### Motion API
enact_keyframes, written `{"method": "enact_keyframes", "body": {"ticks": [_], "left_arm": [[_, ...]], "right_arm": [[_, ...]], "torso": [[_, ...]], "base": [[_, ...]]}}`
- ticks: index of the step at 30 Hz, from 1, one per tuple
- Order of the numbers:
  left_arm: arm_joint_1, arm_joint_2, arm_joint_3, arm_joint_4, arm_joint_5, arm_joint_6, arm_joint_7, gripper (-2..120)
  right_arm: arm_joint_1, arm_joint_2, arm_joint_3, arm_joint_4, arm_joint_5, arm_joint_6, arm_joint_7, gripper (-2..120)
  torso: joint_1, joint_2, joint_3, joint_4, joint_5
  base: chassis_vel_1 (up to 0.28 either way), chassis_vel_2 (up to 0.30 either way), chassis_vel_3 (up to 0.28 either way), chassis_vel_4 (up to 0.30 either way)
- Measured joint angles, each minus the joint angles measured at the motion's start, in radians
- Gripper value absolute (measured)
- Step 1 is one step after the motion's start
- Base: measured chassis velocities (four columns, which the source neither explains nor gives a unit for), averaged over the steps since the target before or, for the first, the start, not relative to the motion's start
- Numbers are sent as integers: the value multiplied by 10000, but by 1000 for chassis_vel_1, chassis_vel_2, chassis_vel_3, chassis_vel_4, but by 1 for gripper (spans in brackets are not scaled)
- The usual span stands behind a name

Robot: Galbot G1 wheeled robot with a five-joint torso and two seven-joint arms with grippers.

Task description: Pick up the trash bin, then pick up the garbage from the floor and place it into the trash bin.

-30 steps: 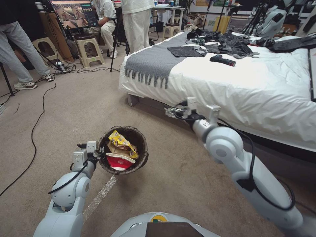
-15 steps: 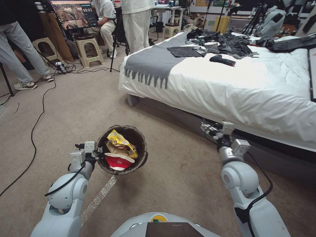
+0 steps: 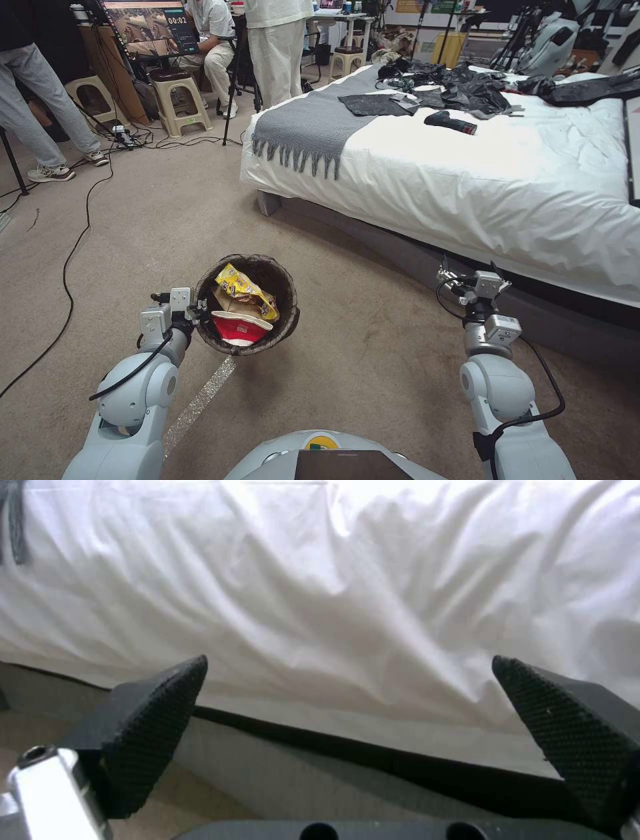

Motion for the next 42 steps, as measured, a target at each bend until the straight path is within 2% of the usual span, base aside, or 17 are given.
{"method": "enact_keyframes", "body": {"ticks": [19, 42], "left_arm": [[-46, -8, -81, 2, -129, 0, -48, 3], [-51, 86, -93, 19, -93, 0, -187, 3]], "right_arm": [[365, -141, -263, -243, 33, -160, 67, 100], [334, -163, -566, -311, 14, -189, 88, 100]], "torso": [[0, 0, 1, -2, 1], [1, 0, 0, 0, 0]], "base": [[0, 0, 0, 0], [92, 91, 90, 96]]}}
